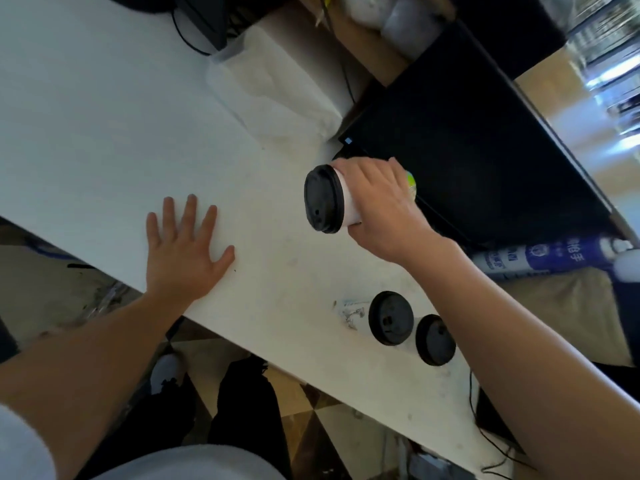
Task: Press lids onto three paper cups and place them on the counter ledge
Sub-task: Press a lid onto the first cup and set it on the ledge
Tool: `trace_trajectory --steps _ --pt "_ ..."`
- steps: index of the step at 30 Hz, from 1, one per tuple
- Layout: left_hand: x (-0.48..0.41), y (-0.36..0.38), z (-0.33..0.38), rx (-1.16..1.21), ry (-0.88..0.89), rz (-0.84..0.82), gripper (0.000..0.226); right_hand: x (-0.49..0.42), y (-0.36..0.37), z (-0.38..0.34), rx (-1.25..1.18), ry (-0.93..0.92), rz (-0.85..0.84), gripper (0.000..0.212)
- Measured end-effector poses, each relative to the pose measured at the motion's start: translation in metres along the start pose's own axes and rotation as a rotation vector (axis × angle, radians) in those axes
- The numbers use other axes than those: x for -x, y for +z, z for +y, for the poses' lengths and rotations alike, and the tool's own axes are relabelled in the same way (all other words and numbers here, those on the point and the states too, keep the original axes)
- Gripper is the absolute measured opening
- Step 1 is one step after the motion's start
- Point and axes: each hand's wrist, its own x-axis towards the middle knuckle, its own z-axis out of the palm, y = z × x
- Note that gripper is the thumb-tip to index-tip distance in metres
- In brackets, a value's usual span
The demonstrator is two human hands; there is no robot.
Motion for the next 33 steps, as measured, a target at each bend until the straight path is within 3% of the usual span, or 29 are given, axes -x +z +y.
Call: trace_trajectory --steps 8,11,17,21,33 --pt "0.000 0.000 0.002 0.000 -0.009 0.003 0.085 -0.011 -0.044 -0.006 0.393 0.045 0.007 0.086" --pt "0.001 -0.001 0.002 0.001 -0.007 0.014 0.084 -0.014 -0.051 -0.021 0.530 0.111 -0.084 0.085" --pt "0.001 -0.001 0.003 -0.003 -0.005 0.012 0.084 -0.023 -0.024 -0.052 0.785 0.127 -0.217 0.063" --pt "0.001 -0.002 0.003 0.001 -0.006 0.013 0.085 -0.027 0.013 -0.062 0.998 0.131 -0.341 0.064" --pt "0.002 -0.002 0.003 0.024 0.001 0.024 0.085 -0.017 0.048 -0.061 1.062 0.174 -0.392 0.069"
